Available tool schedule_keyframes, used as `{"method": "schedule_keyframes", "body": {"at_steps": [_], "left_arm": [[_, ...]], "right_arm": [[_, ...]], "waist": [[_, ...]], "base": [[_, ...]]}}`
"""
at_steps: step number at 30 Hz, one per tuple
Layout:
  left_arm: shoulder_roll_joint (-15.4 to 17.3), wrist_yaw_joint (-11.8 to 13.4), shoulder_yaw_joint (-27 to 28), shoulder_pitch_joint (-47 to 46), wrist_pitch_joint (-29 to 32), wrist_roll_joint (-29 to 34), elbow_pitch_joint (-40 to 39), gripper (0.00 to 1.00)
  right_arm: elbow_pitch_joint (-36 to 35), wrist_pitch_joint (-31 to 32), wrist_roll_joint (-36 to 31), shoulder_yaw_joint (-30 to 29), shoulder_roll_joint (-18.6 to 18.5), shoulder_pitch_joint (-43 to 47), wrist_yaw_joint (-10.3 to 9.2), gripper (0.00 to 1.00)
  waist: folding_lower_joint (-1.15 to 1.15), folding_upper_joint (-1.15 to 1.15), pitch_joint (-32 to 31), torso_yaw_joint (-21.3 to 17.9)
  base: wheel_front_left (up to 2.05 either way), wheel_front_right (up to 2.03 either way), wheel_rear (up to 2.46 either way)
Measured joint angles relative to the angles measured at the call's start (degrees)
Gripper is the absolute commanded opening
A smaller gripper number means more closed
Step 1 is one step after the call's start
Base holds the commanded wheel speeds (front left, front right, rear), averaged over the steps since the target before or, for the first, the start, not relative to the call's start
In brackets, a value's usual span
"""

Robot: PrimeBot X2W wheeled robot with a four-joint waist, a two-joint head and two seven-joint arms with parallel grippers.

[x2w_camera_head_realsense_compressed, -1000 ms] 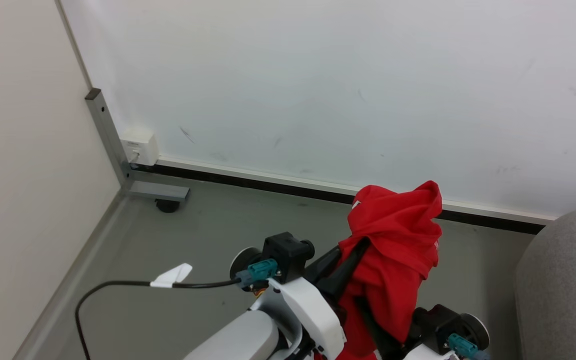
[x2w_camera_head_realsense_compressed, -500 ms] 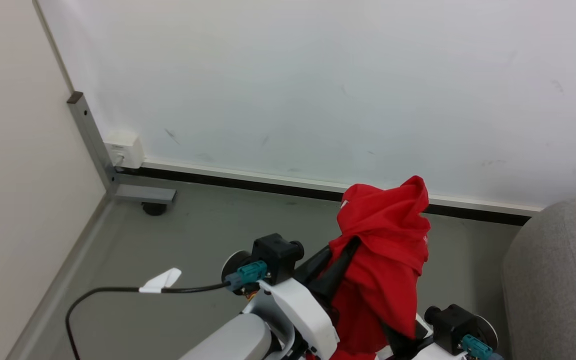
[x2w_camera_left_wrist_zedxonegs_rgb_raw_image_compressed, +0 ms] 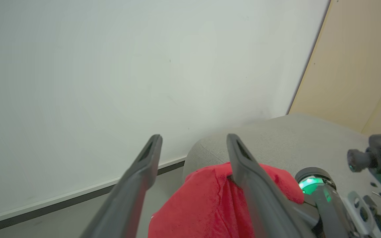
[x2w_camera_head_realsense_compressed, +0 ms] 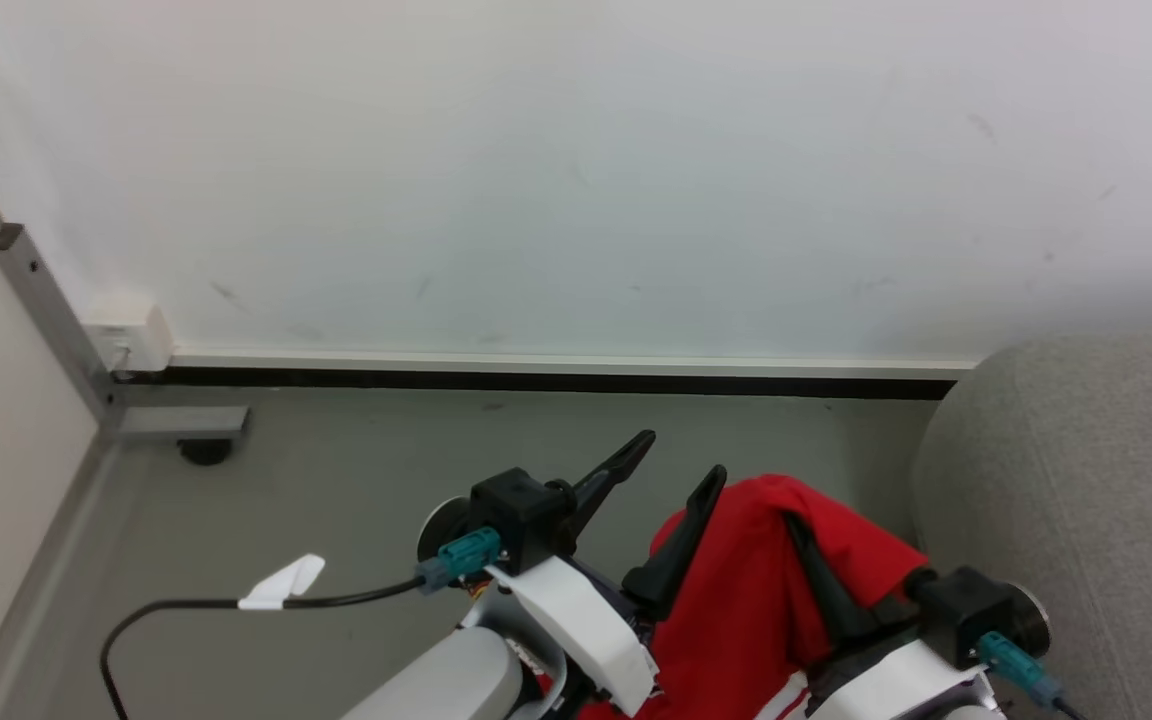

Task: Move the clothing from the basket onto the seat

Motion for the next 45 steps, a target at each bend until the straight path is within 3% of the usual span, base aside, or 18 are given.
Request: {"method": "schedule_keyframes", "body": {"at_steps": [16,28,38,45], "left_arm": [[1.6,-0.3,0.8,1.7,-2.2,1.4,-0.4,1.0],[0.8,-1.0,1.0,2.9,-2.7,3.0,0.2,1.0],[-0.2,-1.6,0.7,3.1,-2.8,4.5,1.3,1.0],[0.1,-1.8,0.6,2.9,-2.8,6.2,1.2,1.0]], "right_arm": [[-10.3,0.0,-3.4,-11.9,-7.8,-1.1,0.0,0.0],[-15.0,0.0,-3.8,-17.4,-8.1,1.8,0.0,0.0],[-16.5,0.0,-3.4,-18.9,-7.3,2.9,0.0,0.0],[-16.3,0.0,-3.3,-17.9,-10.4,-2.8,0.0,0.0]], "waist": [[0.0,0.0,1.2,-15.0],[0.0,0.0,2.4,-25.6],[0.0,0.0,3.7,-27.9],[0.0,0.0,6.0,-27.0]], "base": [[0.0,0.0,0.0],[0.0,0.0,0.0],[0.0,0.0,0.0],[0.0,0.0,0.0]]}}
